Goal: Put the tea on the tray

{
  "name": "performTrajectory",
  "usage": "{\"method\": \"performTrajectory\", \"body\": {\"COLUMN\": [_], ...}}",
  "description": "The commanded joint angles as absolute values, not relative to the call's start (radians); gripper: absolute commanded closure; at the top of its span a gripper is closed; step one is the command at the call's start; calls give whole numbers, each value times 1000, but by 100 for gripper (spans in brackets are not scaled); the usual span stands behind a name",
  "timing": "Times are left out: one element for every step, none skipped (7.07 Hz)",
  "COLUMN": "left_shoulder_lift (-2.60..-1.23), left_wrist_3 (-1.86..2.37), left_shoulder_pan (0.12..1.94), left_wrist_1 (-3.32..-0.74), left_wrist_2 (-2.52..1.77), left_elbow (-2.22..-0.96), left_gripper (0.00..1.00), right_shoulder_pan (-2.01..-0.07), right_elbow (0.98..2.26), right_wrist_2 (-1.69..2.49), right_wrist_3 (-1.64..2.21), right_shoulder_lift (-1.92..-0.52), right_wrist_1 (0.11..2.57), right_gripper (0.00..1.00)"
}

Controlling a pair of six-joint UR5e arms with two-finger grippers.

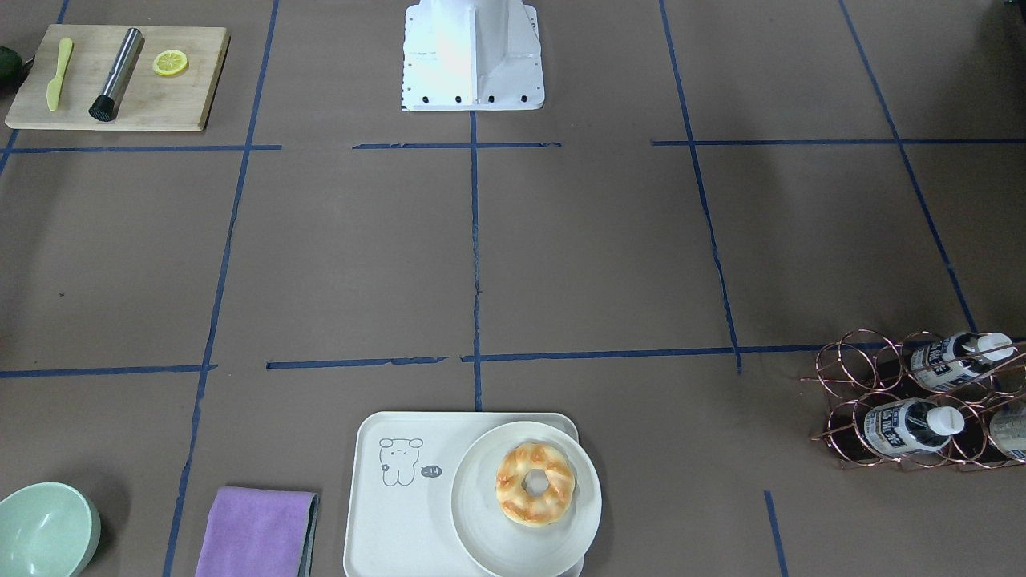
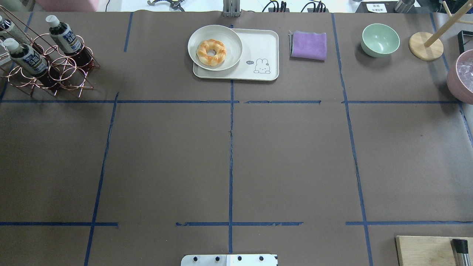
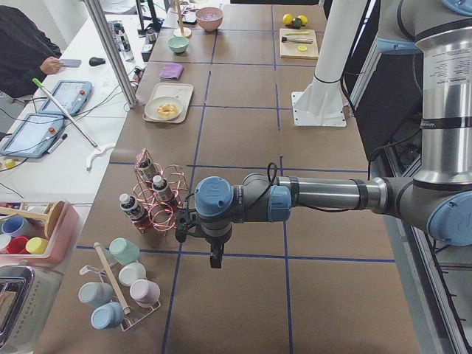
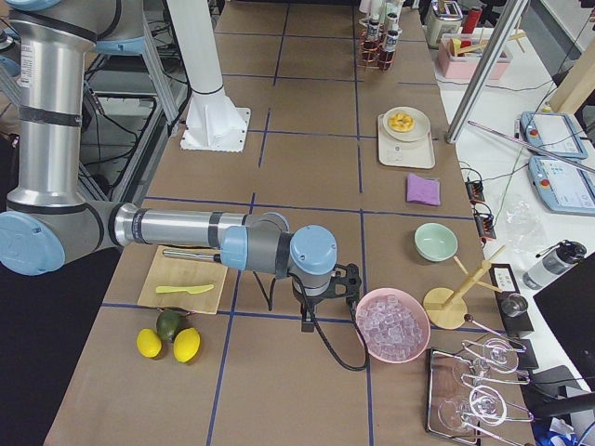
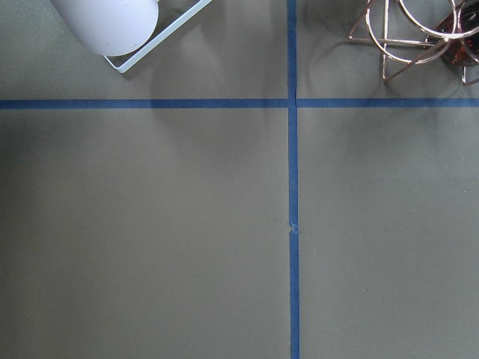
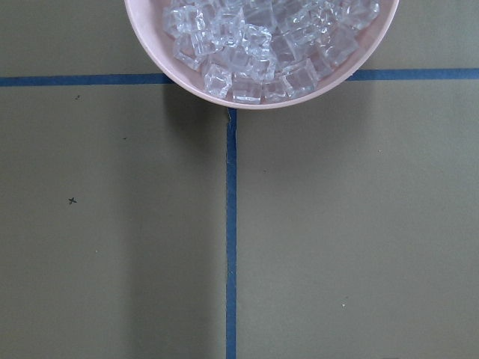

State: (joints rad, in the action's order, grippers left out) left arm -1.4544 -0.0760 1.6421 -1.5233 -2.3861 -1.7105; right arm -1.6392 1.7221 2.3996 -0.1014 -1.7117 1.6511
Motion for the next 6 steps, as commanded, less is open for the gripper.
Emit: {"method": "performTrajectory", "body": {"left_shoulder_lift": [-1456,-1456,-1456,-1456,-1456,-1456], "left_wrist_3": [-77,-77,-77,-77,-77,-77], "left_shoulder_pan": [1641,1641,1640,1640,1640,1640], "left_wrist_1": [-1525,-1523,-1525,-1525,-1525,-1525], "left_wrist_2": [-2385,-2385,-2385,-2385,-2385,-2385], "left_elbow": [-1707,-1709,-1706,-1706,-1706,-1703], "left_gripper": [0,0,0,0,0,0], "right_shoulder_pan": [-1644,-1646,-1646,-1646,-1646,-1646], "right_elbow": [1721,1724,1724,1724,1727,1729], "right_wrist_2": [2401,2402,2401,2401,2402,2402], "right_wrist_3": [-103,-101,-101,-101,-101,-101], "right_shoulder_lift": [-1709,-1709,-1707,-1706,-1704,-1704], "right_wrist_1": [1651,1651,1651,1651,1651,1651], "right_gripper": [0,0,0,0,0,0]}}
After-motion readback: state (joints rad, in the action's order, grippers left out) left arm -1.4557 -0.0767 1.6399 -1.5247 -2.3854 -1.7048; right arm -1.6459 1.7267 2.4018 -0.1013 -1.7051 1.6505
